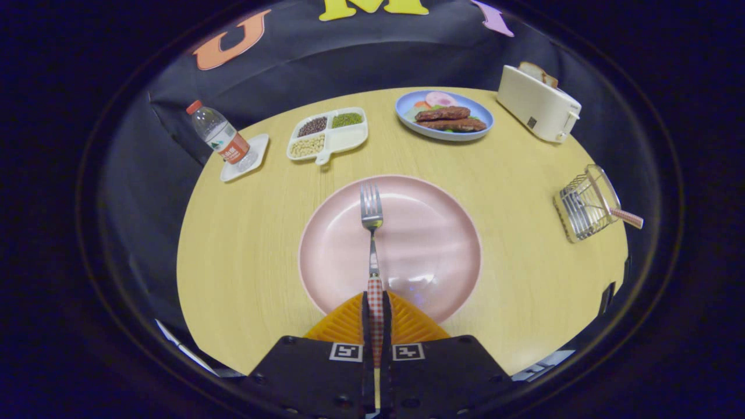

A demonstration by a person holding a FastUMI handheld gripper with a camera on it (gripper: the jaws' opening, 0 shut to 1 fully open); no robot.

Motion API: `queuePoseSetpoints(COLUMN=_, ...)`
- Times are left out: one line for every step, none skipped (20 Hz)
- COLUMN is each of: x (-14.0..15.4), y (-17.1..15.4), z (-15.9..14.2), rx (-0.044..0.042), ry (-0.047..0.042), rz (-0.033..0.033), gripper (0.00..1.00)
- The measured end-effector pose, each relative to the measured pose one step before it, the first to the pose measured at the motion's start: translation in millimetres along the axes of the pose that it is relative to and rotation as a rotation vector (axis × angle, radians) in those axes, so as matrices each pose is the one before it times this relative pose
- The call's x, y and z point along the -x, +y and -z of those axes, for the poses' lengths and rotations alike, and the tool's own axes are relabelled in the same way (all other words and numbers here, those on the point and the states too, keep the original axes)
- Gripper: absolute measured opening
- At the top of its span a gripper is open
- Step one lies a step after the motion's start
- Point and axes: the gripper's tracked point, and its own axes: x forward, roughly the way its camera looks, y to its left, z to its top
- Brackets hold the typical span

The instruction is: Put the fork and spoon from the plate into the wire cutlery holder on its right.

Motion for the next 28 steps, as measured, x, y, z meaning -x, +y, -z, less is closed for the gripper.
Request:
queuePoseSetpoints(x=8.82, y=-6.97, z=-5.67, rx=0.00343, ry=-0.01532, rz=-0.00337, gripper=0.04)
queuePoseSetpoints(x=8.39, y=-6.37, z=-4.14, rx=0.002, ry=-0.01193, rz=-0.00093, gripper=0.04)
queuePoseSetpoints(x=9.32, y=-10.83, z=-5.78, rx=0.00618, ry=-0.0095, rz=0.00738, gripper=0.04)
queuePoseSetpoints(x=8.42, y=-9.11, z=-4.88, rx=0.0001, ry=-0.0109, rz=-0.00062, gripper=0.04)
queuePoseSetpoints(x=8.57, y=-8.65, z=-4.93, rx=0.00244, ry=-0.00876, rz=-0.00206, gripper=0.04)
queuePoseSetpoints(x=7.41, y=-10.82, z=-4.02, rx=0.00434, ry=-0.00911, rz=0.00371, gripper=0.04)
queuePoseSetpoints(x=7.63, y=-10.02, z=-4.04, rx=0.00502, ry=-0.00618, rz=0.00117, gripper=0.04)
queuePoseSetpoints(x=6.26, y=-9.56, z=-2.66, rx=0.00579, ry=0.00065, rz=0.00083, gripper=0.04)
queuePoseSetpoints(x=6.95, y=-11.53, z=-4.26, rx=-0.00001, ry=0.00146, rz=-0.00324, gripper=0.04)
queuePoseSetpoints(x=4.93, y=-10.92, z=-1.93, rx=-0.00264, ry=0.00857, rz=0.00172, gripper=0.04)
queuePoseSetpoints(x=7.35, y=-13.82, z=-2.79, rx=-0.00841, ry=0.0124, rz=0.00481, gripper=0.04)
queuePoseSetpoints(x=0.26, y=-10.71, z=-3.5, rx=-0.0103, ry=0.00688, rz=0.00179, gripper=0.04)
queuePoseSetpoints(x=4.03, y=-12.15, z=-4.67, rx=-0.0042, ry=0.00156, rz=0.00464, gripper=0.04)
queuePoseSetpoints(x=3.01, y=-12.3, z=-3.37, rx=-0.00178, ry=0.00175, rz=0.00724, gripper=0.04)
queuePoseSetpoints(x=2.14, y=-10.4, z=-2.73, rx=0.00154, ry=0.00476, rz=0.00262, gripper=0.04)
queuePoseSetpoints(x=1.42, y=-8.26, z=-0.26, rx=0.00339, ry=0.01106, rz=0.00422, gripper=0.04)
queuePoseSetpoints(x=1.93, y=-11.2, z=-1.09, rx=-0.00014, ry=0.01275, rz=0.00522, gripper=0.04)
queuePoseSetpoints(x=-0.03, y=-9.13, z=0.55, rx=-0.00216, ry=0.0154, rz=0.00498, gripper=0.04)
queuePoseSetpoints(x=1.34, y=-8.73, z=0.87, rx=-0.00425, ry=0.01578, rz=0.00161, gripper=0.04)
queuePoseSetpoints(x=0.6, y=-9.3, z=1.57, rx=-0.00805, ry=0.01967, rz=0.00475, gripper=0.04)
queuePoseSetpoints(x=0.81, y=-9.18, z=1.75, rx=-0.01208, ry=0.02344, rz=0.00359, gripper=0.04)
queuePoseSetpoints(x=1.09, y=-6.77, z=2.56, rx=-0.00098, ry=0.02898, rz=-0.00559, gripper=0.04)
queuePoseSetpoints(x=2.42, y=-9.56, z=1.12, rx=0.00565, ry=0.03087, rz=0.00333, gripper=0.04)
queuePoseSetpoints(x=0.88, y=-11.69, z=-0.39, rx=0.00573, ry=0.02657, rz=0.01095, gripper=0.04)
queuePoseSetpoints(x=2.58, y=-9.2, z=-0.32, rx=0.00496, ry=0.02941, rz=0.00602, gripper=0.04)
queuePoseSetpoints(x=2.9, y=-7.78, z=-1.37, rx=-0.00679, ry=0.02699, rz=0.00163, gripper=0.04)
queuePoseSetpoints(x=2.74, y=-7.56, z=-1.32, rx=-0.01061, ry=0.03663, rz=-0.00054, gripper=0.04)
queuePoseSetpoints(x=0.76, y=-4.68, z=0.34, rx=-0.00685, ry=0.04234, rz=-0.00756, gripper=0.04)
